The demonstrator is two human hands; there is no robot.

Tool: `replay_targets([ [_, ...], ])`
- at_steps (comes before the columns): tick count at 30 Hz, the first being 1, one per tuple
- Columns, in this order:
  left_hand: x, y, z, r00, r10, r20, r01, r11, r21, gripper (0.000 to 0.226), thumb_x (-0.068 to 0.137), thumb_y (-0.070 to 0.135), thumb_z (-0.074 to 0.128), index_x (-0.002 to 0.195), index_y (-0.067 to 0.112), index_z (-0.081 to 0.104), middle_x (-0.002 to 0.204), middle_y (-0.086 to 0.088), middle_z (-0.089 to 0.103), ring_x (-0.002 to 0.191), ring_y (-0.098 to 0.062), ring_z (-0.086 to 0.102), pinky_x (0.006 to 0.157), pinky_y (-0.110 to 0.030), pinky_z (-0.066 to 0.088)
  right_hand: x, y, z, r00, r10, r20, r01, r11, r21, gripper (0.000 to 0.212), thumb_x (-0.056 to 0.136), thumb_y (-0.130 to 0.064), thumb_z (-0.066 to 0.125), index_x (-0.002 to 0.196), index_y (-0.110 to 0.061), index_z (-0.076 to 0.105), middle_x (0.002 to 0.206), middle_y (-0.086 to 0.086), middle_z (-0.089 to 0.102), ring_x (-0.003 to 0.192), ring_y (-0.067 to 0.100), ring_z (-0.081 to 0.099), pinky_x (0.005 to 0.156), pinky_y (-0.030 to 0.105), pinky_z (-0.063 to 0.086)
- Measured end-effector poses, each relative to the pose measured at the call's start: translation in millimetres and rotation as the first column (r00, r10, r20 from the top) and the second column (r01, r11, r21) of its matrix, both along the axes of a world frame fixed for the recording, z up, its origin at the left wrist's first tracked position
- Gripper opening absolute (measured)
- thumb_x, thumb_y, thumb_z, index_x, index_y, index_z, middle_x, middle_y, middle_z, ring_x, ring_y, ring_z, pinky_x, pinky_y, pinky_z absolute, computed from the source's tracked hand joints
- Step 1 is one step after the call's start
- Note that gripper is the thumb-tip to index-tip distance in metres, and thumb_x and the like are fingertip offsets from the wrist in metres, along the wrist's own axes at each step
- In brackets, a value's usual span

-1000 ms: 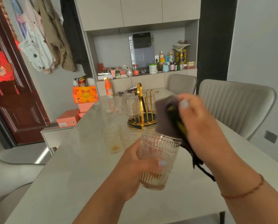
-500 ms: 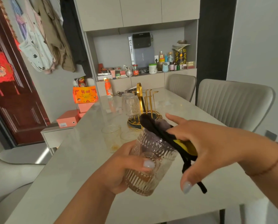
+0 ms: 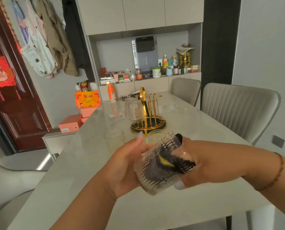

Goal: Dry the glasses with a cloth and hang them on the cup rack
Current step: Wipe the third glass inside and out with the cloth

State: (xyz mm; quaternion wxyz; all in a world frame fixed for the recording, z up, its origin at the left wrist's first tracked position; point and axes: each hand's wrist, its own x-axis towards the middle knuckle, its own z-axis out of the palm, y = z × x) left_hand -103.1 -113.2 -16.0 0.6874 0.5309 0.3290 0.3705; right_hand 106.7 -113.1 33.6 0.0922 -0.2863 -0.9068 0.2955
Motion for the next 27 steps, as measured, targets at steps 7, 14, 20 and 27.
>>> replay_targets([
  [7, 15.3, -14.5, -7.5, 0.989, 0.147, 0.023, -0.136, 0.958, -0.253, 0.059, 0.058, 0.069, 0.059, 0.07, 0.012, 0.067, 0.054, -0.01, 0.051, 0.037, -0.015, 0.043, 0.039, -0.016, 0.031, -4.2, 1.6, -7.7, 0.972, -0.085, 0.221, -0.068, 0.793, 0.605, 0.046, 0.083, -0.064, 0.051, 0.11, -0.028, 0.056, 0.109, -0.011, 0.064, 0.11, 0.008, 0.05, 0.112, 0.023, -0.006],
  [14, 12.3, -12.9, -5.7, 0.972, 0.193, 0.137, -0.137, 0.931, -0.339, 0.057, 0.066, 0.069, 0.057, 0.064, 0.012, 0.065, 0.048, -0.008, 0.045, 0.03, -0.011, 0.037, 0.034, -0.013, 0.023, 1.2, -4.1, -9.6, 0.945, 0.033, -0.325, 0.14, 0.858, 0.494, 0.053, 0.068, -0.062, 0.068, 0.071, -0.01, 0.063, 0.061, 0.0, 0.058, 0.06, 0.013, 0.051, 0.051, 0.026, 0.042],
  [20, 9.8, -16.5, -3.5, 0.975, 0.17, 0.142, -0.117, 0.94, -0.32, 0.058, 0.064, 0.069, 0.056, 0.062, 0.012, 0.065, 0.047, -0.007, 0.046, 0.029, -0.01, 0.038, 0.032, -0.012, 0.023, 6.5, -6.8, -7.4, 0.935, 0.12, -0.333, 0.189, 0.625, 0.757, 0.049, 0.073, -0.056, 0.07, 0.071, -0.007, 0.071, 0.069, 0.0, 0.068, 0.061, 0.016, 0.065, 0.11, 0.052, 0.032],
  [27, 14.6, -25.1, -2.4, 0.967, 0.255, 0.025, -0.25, 0.961, -0.115, 0.051, 0.056, 0.064, 0.063, 0.063, 0.014, 0.065, 0.046, -0.008, 0.046, 0.03, -0.01, 0.035, 0.035, -0.013, 0.018, 0.2, -30.7, 11.4, 0.965, -0.092, 0.246, -0.098, 0.743, 0.662, 0.053, 0.067, -0.08, 0.056, 0.074, -0.028, 0.052, 0.064, -0.016, 0.048, 0.067, 0.002, 0.05, 0.115, 0.057, 0.01],
])
